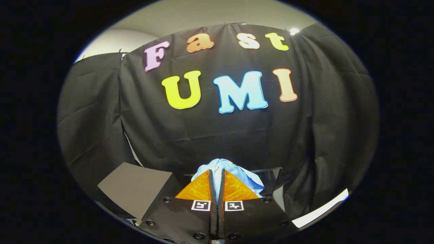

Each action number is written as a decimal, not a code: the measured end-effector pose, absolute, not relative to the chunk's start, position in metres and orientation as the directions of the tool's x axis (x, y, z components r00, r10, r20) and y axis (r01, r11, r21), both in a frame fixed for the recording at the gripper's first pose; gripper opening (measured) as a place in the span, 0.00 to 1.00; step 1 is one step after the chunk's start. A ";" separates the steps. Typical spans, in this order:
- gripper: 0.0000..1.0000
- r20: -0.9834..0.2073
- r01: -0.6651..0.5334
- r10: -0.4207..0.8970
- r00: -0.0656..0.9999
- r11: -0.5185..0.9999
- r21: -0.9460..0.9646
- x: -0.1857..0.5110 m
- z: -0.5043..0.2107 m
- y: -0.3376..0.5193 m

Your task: Put the clothes into the washing machine and then close the washing machine lid.

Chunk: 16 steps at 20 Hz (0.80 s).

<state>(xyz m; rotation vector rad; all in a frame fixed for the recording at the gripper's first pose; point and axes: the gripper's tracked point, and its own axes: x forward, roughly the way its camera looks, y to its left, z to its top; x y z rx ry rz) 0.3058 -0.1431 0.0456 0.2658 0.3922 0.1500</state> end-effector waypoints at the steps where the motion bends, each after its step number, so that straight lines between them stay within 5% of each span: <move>1: 0.01 -0.355 -0.099 0.203 0.912 0.952 0.291 0.305 0.037 -0.141; 16: 0.01 -0.550 -0.125 0.228 0.803 0.968 0.219 0.323 -0.145 -0.113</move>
